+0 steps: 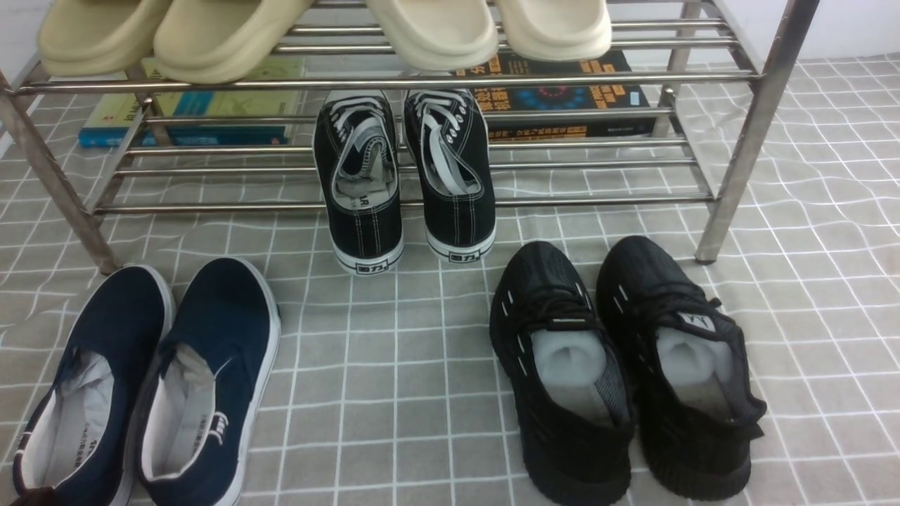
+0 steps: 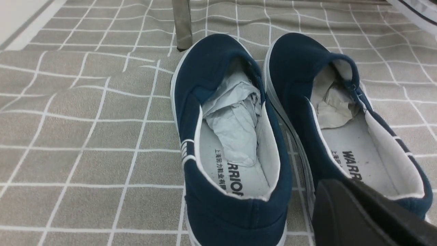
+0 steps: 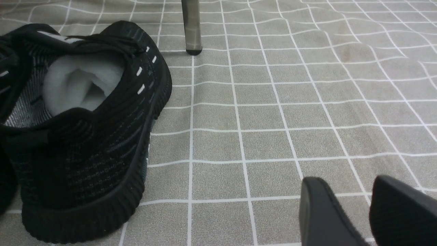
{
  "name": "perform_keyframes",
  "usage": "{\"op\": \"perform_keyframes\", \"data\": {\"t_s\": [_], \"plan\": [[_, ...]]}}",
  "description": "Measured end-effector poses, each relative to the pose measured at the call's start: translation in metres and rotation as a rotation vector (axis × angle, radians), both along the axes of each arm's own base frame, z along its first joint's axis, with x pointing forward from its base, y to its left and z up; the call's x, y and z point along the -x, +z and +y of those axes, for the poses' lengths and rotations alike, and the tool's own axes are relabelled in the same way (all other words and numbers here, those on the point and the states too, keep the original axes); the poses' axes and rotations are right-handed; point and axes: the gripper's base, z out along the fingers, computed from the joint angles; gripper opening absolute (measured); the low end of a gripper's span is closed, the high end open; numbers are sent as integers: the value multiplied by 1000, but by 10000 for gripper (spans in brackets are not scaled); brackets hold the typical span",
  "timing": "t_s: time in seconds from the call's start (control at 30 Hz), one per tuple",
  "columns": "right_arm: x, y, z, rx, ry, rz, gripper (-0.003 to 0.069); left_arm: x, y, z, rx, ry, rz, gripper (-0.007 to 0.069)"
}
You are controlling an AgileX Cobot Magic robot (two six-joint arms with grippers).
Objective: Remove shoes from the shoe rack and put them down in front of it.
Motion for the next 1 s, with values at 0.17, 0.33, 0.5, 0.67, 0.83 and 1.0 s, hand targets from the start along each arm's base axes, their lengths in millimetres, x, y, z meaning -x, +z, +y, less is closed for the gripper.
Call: {"op": "perform_keyframes", "data": {"t_s": [0.17, 0.33, 0.5, 0.67, 0.83, 1.0], "plan": [[0, 0, 0, 0, 0, 0, 239, 0, -1, 1, 9, 14, 8, 41], [0, 0, 0, 0, 0, 0, 239, 0, -1, 1, 3, 15, 9, 44], [0, 0, 0, 0, 0, 0, 239, 0, -1, 1, 2, 15, 9, 52], [0, 0, 0, 0, 0, 0, 239, 0, -1, 1, 2, 15, 10, 54], [0, 0, 0, 0, 0, 0, 239, 0, -1, 1, 1, 16, 10, 54], [0, 0, 0, 0, 0, 0, 239, 0, -1, 1, 0, 16, 11, 54]]}}
